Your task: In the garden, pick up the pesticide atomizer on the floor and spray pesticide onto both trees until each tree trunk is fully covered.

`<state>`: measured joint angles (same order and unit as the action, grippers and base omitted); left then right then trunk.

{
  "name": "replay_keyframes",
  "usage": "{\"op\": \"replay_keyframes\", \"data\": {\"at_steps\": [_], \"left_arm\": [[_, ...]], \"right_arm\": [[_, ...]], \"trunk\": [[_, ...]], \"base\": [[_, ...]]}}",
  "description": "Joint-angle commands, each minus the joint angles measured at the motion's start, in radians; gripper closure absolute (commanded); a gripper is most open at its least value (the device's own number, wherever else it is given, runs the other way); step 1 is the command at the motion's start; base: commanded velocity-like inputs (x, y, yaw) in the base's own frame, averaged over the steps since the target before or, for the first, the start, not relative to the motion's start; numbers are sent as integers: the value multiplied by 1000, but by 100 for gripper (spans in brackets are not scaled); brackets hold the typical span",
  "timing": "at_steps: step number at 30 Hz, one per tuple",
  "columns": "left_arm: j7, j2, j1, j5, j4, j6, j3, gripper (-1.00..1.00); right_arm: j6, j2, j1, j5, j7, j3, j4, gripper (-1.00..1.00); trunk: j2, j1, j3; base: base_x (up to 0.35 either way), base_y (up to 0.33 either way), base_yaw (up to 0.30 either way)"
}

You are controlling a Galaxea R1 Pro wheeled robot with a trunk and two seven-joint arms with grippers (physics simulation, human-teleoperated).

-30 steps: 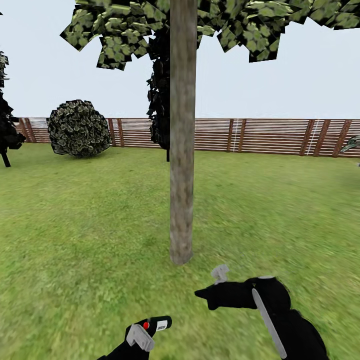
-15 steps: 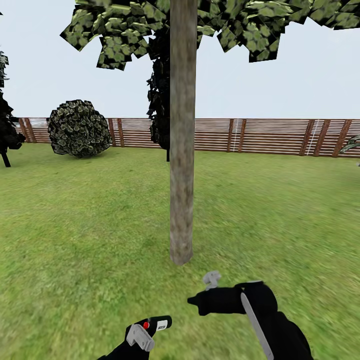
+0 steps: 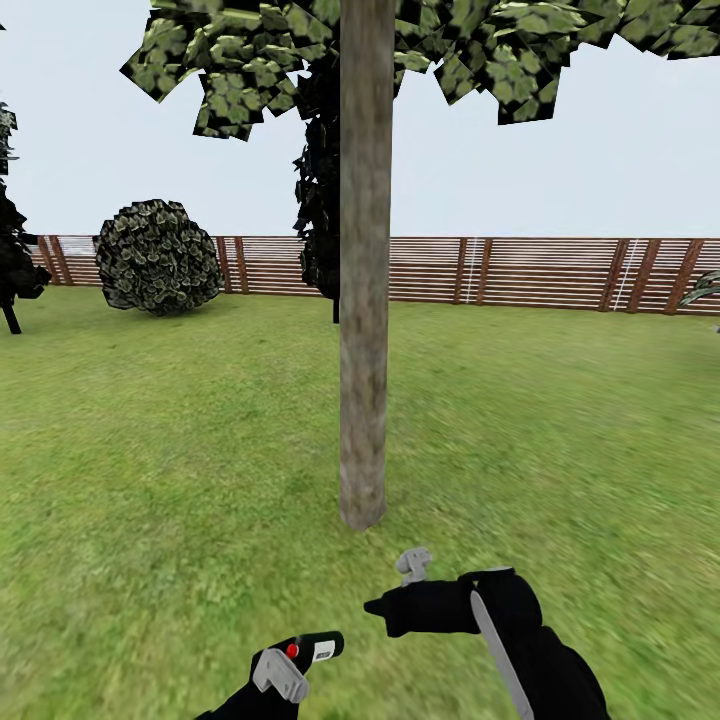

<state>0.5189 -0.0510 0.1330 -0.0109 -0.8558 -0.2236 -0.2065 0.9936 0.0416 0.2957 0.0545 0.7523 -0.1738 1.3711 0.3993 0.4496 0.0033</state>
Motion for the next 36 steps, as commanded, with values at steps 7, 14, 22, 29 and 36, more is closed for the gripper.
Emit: {"op": "replay_keyframes", "data": {"at_steps": [7, 14, 22, 29, 36], "left_arm": [[0, -1, 0, 0, -2, -5, -2, 100], [0, -1, 0, 0, -3, -5, -2, 100], [1, -1, 0, -1, -2, -5, -2, 100], [0, 0, 0, -1, 0, -5, -2, 100], [1, 0, 0, -1, -3, -5, -2, 100]], "right_arm": [[7, 2, 0, 6, -2, -1, -4, 100], [6, 29, 0, 4, -3, -26, -7, 100], [6, 41, 0, 0, -4, -30, -7, 100], [6, 44, 0, 0, -4, -30, -7, 100], [5, 64, 0, -1, -6, -52, -9, 100]], "trunk": [[1, 0, 0], [1, 0, 0], [1, 0, 0], [1, 0, 0], [1, 0, 0]], "base": [[0, 0, 0], [0, 0, 0], [0, 0, 0], [0, 0, 0], [0, 0, 0]]}}
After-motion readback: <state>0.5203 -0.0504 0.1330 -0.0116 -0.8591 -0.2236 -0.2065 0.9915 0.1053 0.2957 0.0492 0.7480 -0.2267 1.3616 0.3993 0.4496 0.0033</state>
